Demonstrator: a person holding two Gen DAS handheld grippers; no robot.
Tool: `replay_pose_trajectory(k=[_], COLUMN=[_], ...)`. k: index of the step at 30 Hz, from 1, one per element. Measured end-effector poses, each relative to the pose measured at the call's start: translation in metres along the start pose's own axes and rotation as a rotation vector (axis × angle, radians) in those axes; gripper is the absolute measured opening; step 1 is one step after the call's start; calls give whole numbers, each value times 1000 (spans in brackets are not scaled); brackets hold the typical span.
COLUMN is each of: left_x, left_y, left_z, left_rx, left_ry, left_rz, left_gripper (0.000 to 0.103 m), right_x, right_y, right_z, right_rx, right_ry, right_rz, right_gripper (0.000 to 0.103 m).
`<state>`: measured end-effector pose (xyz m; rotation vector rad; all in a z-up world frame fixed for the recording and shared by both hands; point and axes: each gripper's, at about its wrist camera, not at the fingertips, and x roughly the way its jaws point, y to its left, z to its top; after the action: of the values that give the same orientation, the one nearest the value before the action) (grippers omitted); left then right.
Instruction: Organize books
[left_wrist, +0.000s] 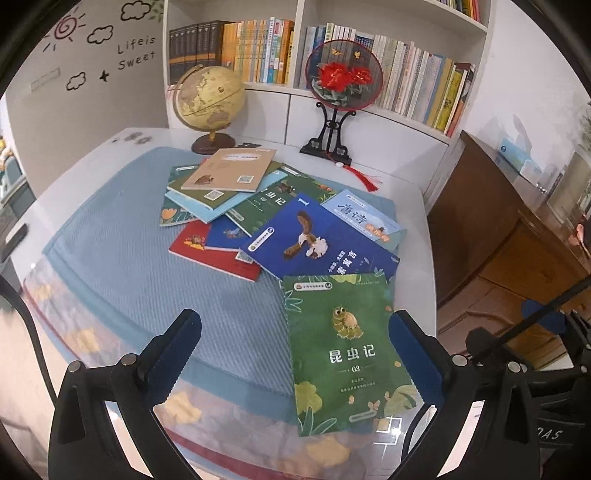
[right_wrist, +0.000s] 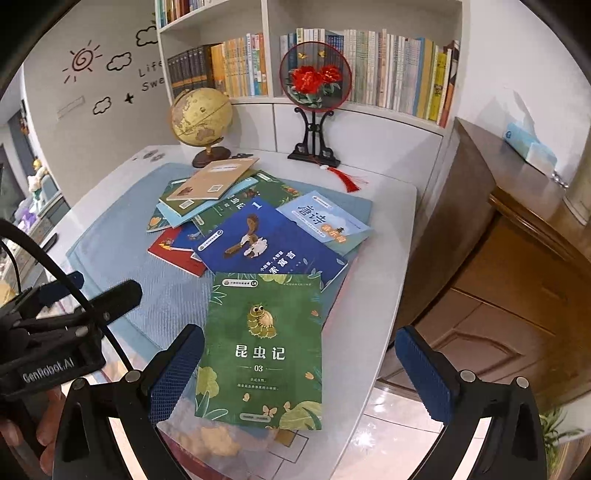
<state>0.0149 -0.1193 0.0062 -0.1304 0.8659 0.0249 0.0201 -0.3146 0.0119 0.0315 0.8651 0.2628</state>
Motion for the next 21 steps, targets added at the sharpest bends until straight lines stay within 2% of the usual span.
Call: replay_pose_trajectory(k=[5, 11, 17, 21], left_x=[-1, -3, 3, 10], left_y=[-6, 2, -2, -4], left_z=[-10, -19, -29, -35], left_rx=[-18, -72, -76, -70], left_ry=[2, 0, 11, 35], left_rz=[77, 120, 148, 121], left_gripper=[102, 102, 101, 101], right_x=[7, 22, 27, 29], right_y=[-5, -15, -32, -43], right_z=[3, 1, -2, -4], right_rx=[-59, -115, -83, -61], right_ry=[30, 80, 89, 72], right_rz=[27, 45, 84, 112], right_gripper=[103, 103, 103, 103])
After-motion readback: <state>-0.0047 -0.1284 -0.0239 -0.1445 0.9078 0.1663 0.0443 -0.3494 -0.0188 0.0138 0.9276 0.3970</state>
